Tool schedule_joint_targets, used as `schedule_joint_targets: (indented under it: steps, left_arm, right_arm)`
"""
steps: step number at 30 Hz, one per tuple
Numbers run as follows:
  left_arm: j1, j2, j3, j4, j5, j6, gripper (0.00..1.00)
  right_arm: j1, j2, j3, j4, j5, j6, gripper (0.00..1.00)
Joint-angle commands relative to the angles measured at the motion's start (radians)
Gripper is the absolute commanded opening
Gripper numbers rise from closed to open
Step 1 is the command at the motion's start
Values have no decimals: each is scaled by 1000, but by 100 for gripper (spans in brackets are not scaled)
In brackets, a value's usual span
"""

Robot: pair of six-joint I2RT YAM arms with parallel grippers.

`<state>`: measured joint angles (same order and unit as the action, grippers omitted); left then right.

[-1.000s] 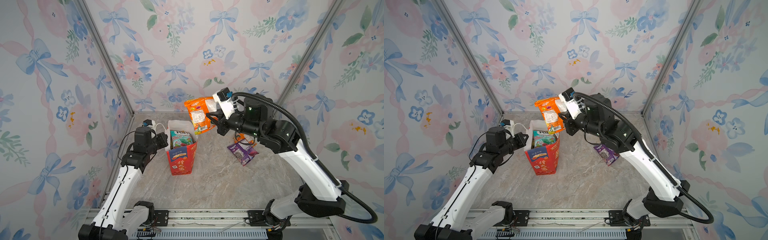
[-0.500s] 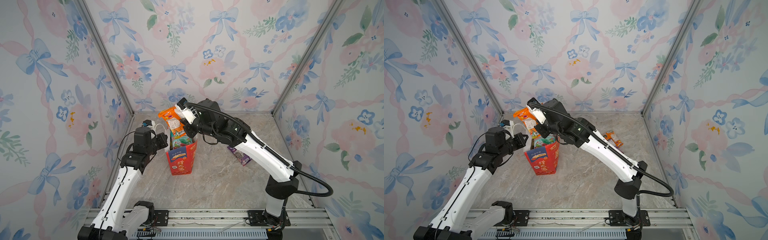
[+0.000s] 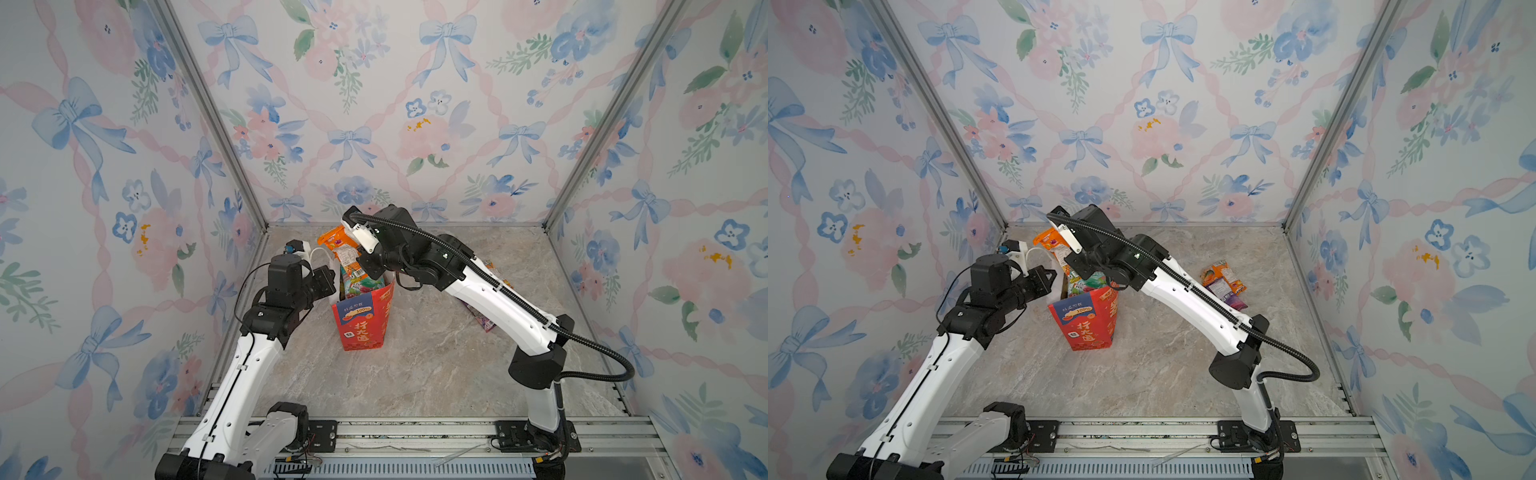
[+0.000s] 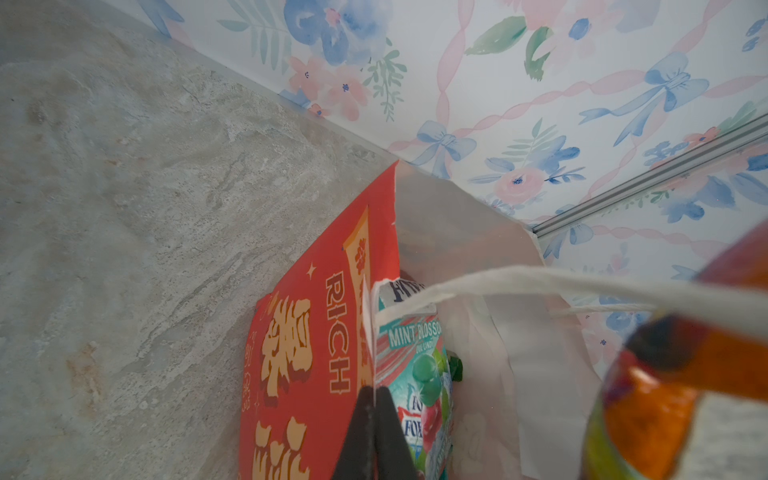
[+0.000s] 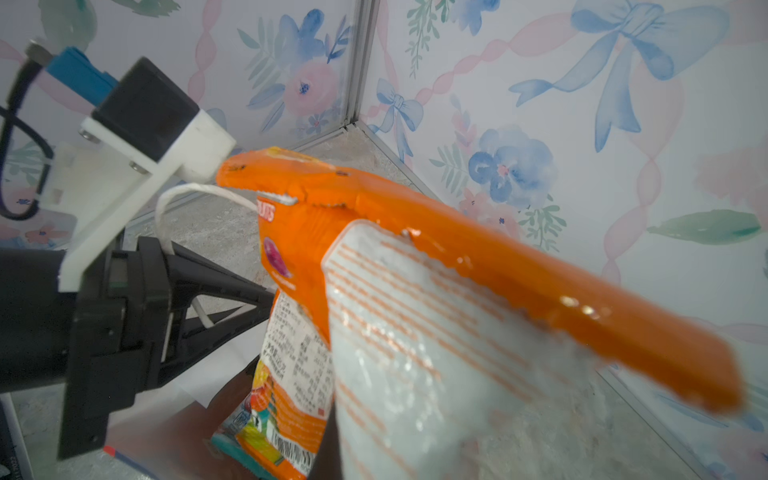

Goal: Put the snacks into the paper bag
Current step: 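Carry the orange fruit candy bag over the paper bag, then lower the orange bag into the paper bag and open the right gripper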

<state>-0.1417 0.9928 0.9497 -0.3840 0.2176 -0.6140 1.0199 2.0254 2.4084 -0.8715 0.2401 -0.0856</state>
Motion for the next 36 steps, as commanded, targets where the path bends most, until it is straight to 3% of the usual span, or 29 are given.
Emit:
schedule_joint_targets:
  steps: [1, 10, 20, 29, 36]
  left_arm:
    - [-2, -10, -5, 0, -1, -4, 0]
    - [-2, -5, -1, 0, -4, -3, 0]
    - [-2, 3, 3, 2, -2, -6, 0]
    - [-4, 2, 4, 3, -2, -6, 0]
    - [-4, 2, 4, 3, -1, -4, 0]
  right_arm:
    - [-11, 15, 40, -22, -7, 28, 0]
    - [-25, 20, 44, -97, -64, 77, 0]
    - [-46, 39, 67, -201, -239, 141, 0]
    - [-66, 35, 68, -230, -330, 210, 0]
    - [-67, 45, 76, -248, -343, 235, 3]
